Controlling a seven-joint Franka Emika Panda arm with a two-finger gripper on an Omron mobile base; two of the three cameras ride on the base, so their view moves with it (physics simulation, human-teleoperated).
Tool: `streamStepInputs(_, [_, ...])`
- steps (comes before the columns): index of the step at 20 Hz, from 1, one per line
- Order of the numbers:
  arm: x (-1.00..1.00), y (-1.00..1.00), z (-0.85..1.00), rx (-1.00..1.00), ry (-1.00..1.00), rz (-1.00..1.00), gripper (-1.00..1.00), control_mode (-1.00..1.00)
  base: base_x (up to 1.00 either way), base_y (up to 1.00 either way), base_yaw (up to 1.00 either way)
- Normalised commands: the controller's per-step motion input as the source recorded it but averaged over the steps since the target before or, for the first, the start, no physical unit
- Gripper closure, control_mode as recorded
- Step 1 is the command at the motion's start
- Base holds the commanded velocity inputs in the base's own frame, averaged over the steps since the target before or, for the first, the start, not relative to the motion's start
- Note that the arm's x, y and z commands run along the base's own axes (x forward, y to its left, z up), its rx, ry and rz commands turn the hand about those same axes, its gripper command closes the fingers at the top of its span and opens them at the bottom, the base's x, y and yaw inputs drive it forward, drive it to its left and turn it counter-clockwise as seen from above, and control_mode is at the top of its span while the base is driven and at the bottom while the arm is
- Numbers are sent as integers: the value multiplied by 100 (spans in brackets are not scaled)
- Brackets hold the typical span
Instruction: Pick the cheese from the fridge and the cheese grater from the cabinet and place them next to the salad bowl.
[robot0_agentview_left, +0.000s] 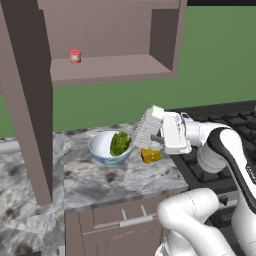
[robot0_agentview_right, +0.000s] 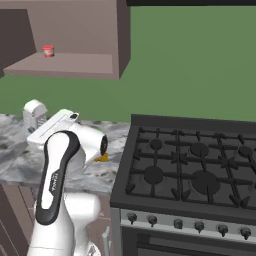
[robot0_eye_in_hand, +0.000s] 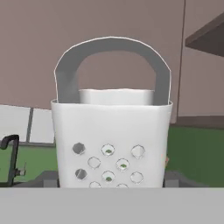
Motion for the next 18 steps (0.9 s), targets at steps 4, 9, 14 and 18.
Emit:
streamStepInputs(4, [-38,-16,-27,4,-10,19,100,-100,0,0,0])
streamStepInputs(9, [-23,-3,-14,2,-7,18,100,-100,0,0,0])
streamStepInputs(14, [-8,-5,-13,1,-4,15,100,-100,0,0,0])
streamStepInputs(18, [0,-15,-36,0,0,6,100,-100,0,0,0])
